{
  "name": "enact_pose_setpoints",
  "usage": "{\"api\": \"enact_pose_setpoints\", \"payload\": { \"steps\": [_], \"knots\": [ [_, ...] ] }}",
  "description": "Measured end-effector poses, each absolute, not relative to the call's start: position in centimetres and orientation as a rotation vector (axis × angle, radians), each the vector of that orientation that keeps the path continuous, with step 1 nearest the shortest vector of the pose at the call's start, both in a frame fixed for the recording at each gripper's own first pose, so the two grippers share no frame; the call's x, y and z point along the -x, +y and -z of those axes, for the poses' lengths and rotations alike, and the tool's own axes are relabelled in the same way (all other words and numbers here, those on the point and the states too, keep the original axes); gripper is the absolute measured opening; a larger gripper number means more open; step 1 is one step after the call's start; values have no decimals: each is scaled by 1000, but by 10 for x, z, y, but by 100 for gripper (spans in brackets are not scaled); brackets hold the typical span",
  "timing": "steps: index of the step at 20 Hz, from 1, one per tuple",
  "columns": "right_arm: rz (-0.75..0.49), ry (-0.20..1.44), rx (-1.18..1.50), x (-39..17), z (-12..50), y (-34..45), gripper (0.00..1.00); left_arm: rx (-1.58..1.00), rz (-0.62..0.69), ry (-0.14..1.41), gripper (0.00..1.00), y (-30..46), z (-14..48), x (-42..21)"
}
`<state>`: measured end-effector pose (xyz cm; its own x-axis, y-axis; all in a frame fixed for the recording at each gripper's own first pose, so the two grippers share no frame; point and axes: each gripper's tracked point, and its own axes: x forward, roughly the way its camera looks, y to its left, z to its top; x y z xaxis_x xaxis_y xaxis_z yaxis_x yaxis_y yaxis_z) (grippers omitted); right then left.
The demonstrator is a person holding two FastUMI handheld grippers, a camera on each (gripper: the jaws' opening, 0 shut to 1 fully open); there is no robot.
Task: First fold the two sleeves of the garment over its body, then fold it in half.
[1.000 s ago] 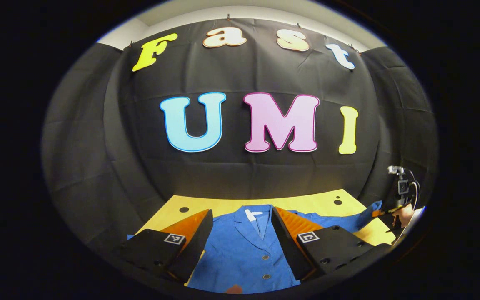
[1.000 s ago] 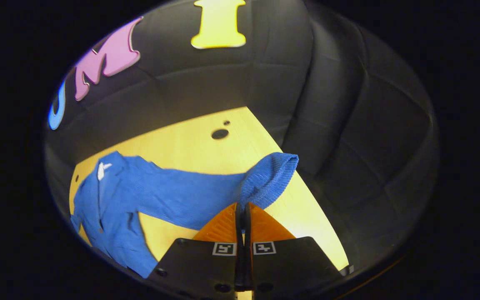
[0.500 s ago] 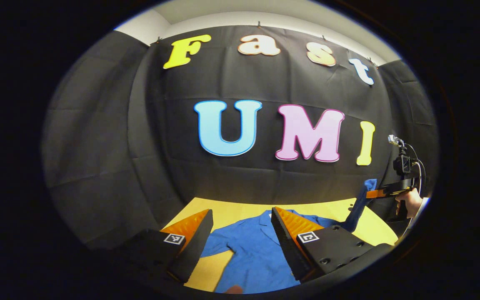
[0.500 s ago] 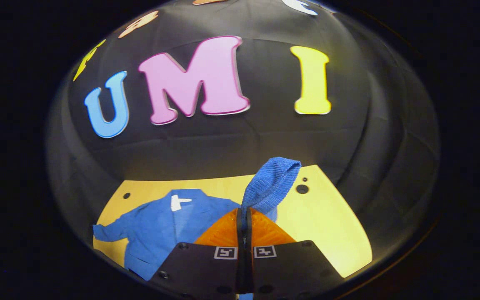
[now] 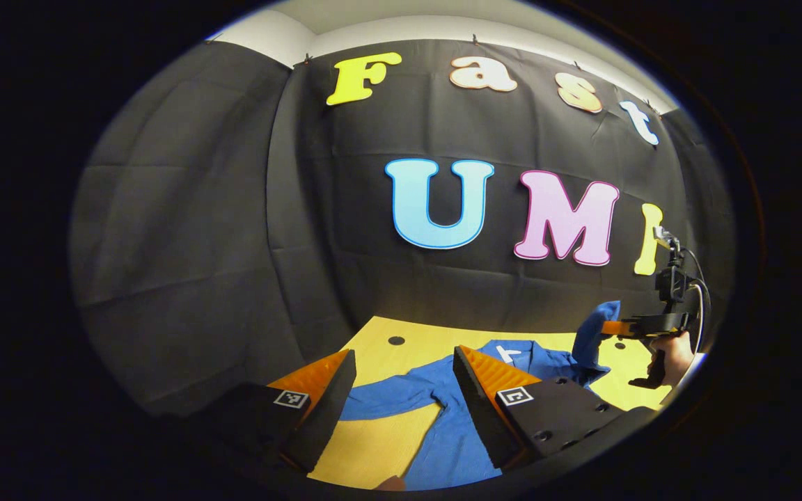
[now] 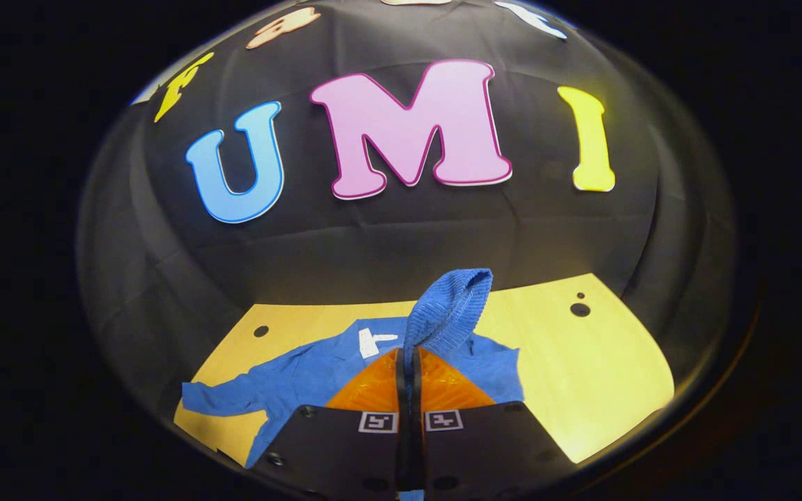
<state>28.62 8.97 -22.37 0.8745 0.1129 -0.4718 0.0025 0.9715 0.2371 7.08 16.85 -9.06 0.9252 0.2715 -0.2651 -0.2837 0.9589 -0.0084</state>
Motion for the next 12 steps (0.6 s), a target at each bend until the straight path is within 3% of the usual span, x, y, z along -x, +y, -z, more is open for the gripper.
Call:
{"api": "enact_pose_setpoints", "payload": {
  "steps": [6,12],
  "knots": [
    [78,368,-96,-240,159,19,0,65,-181,246,80,146,93,-94],
    [183,333,53,-172,131,-33,0,52,-44,226,81,108,93,-113]
  ]
}}
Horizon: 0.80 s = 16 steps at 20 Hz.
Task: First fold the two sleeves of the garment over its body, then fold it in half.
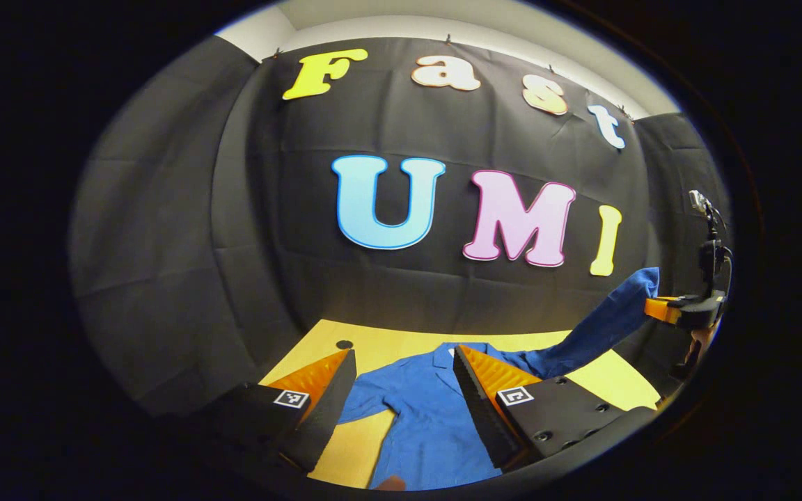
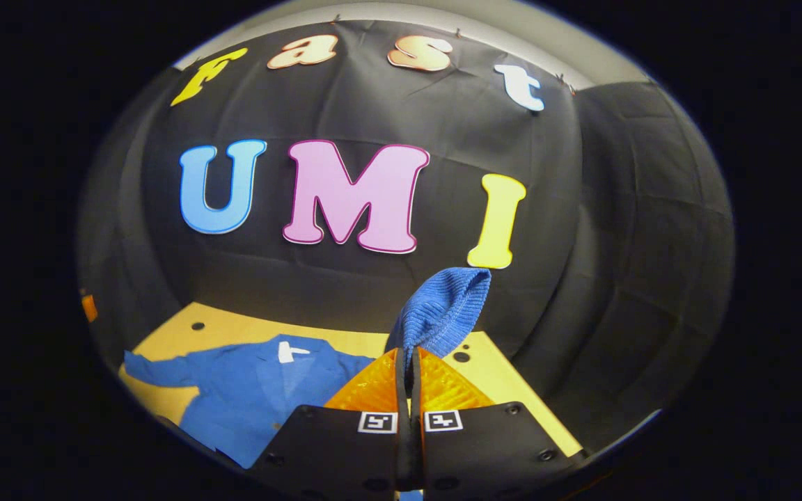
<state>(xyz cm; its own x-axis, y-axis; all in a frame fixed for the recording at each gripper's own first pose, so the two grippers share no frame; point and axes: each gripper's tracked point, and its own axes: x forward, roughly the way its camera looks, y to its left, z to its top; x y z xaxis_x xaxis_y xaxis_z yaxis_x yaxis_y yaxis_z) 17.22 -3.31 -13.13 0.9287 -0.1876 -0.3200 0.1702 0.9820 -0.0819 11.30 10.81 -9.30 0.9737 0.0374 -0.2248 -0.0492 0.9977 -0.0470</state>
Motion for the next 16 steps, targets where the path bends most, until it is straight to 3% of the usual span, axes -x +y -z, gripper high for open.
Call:
{"api": "enact_pose_setpoints", "payload": {
  "steps": [3,6,10,16],
  "knots": [
    [196,358,21,-135,122,-17,0,44,-11,228,81,104,98,-116],
    [134,294,107,-140,99,19,0,40,-1,239,80,109,105,-120],
    [44,355,8,-196,118,66,0,37,-23,224,80,128,103,-126],
    [-141,512,-86,-294,196,162,0,35,-157,250,80,186,129,-119]
  ]
}}
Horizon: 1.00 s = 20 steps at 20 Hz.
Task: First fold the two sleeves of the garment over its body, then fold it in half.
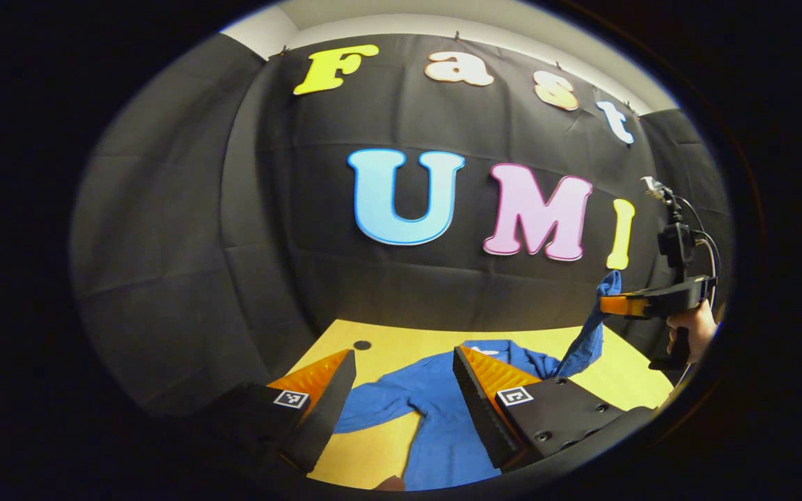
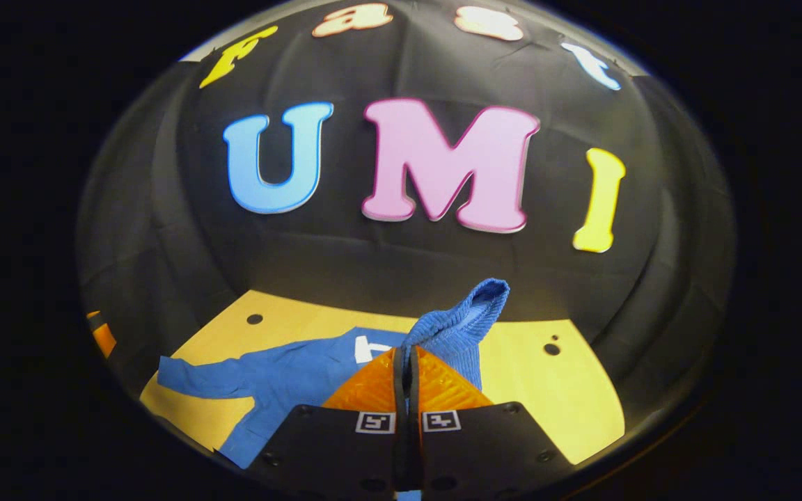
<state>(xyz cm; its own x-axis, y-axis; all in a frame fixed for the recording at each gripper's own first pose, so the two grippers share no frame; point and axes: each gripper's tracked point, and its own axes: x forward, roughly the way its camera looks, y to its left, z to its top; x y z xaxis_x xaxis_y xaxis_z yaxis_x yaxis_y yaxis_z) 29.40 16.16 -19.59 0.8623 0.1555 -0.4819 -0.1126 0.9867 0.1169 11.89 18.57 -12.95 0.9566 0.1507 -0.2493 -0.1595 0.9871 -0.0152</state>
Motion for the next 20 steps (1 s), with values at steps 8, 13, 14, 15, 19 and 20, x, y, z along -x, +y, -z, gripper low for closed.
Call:
{"api": "enact_pose_setpoints", "payload": {
  "steps": [8,13,14,15,19,20],
  "knots": [
    [-458,680,-43,-319,319,357,0,51,-390,388,80,291,225,-97],
    [-558,849,-53,-303,387,419,1,134,-536,536,83,347,275,-79],
    [-586,884,-56,-294,396,426,11,144,-546,543,83,352,278,-77],
    [-606,890,-59,-287,395,430,25,147,-554,555,83,357,283,-78],
    [-614,826,-15,-280,374,423,67,139,-558,601,84,375,309,-97],
    [-618,809,-16,-277,363,420,80,142,-558,616,83,378,318,-102]
  ]
}}
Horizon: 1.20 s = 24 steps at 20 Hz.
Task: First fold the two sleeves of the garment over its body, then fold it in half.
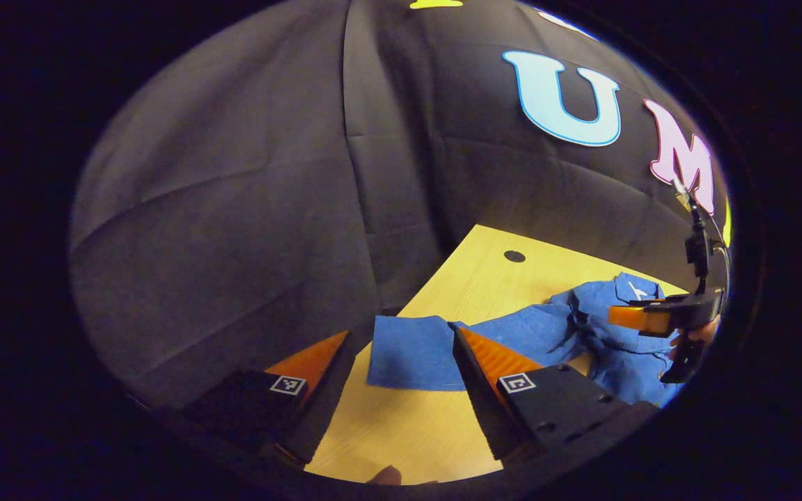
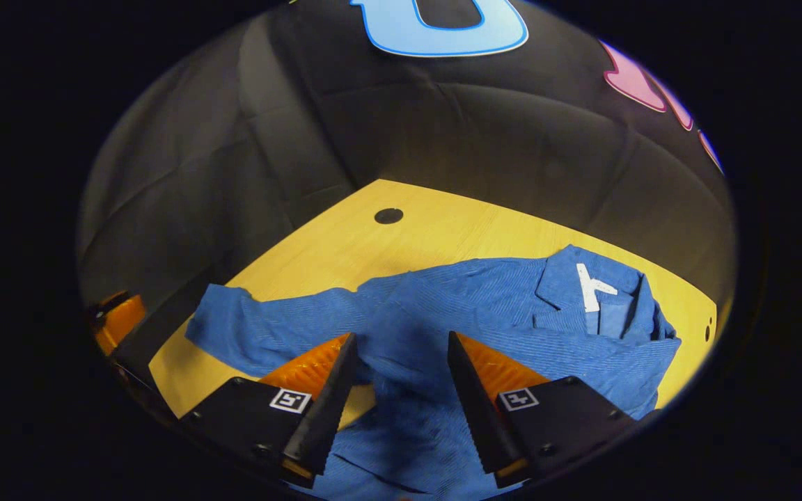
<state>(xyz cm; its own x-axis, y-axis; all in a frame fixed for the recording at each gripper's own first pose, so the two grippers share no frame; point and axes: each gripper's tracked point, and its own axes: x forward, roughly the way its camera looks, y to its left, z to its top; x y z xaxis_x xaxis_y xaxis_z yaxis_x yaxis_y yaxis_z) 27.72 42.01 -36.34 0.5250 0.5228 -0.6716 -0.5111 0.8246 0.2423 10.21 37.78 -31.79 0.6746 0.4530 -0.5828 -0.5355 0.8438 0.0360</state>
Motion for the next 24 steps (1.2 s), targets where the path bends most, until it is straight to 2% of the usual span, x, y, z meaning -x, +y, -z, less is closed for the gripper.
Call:
{"api": "enact_pose_setpoints", "payload": {
  "steps": [2,3,6,7,8,9,10,12,14,15,17,18,20,22,23,24],
  "knots": [
    [-629,764,-33,-267,337,410,83,169,-554,659,83,383,337,-119],
    [-639,744,-43,-259,324,405,80,170,-557,682,83,388,346,-124],
    [-653,704,-72,-238,292,382,78,148,-555,768,84,396,374,-131],
    [-650,698,-79,-232,285,373,82,153,-561,789,83,399,382,-128],
    [-651,692,-93,-226,279,365,82,170,-566,795,83,398,385,-129],
    [-647,688,-104,-220,275,357,78,191,-579,801,84,400,390,-127],
    [-636,689,-109,-217,272,347,82,211,-593,827,83,401,399,-119],
    [-606,692,-113,-215,270,329,82,258,-576,933,83,392,426,-100],
    [-566,699,-135,-215,269,313,82,239,-594,804,84,406,434,-119],
    [-550,706,-161,-214,267,308,82,248,-580,871,84,405,451,-123],
    [-525,716,-190,-214,265,299,81,229,-574,848,85,411,452,-134],
    [-518,714,-189,-215,262,294,81,249,-563,881,81,408,455,-132],
    [-505,704,-171,-213,257,284,82,224,-491,871,62,404,460,-143],
    [-487,711,-153,-208,254,270,82,245,-465,809,14,405,454,-147],
    [-479,716,-152,-206,253,265,81,264,-465,802,3,407,453,-152],
    [-471,711,-152,-205,250,260,81,279,-460,804,5,406,453,-150]
  ]
}}
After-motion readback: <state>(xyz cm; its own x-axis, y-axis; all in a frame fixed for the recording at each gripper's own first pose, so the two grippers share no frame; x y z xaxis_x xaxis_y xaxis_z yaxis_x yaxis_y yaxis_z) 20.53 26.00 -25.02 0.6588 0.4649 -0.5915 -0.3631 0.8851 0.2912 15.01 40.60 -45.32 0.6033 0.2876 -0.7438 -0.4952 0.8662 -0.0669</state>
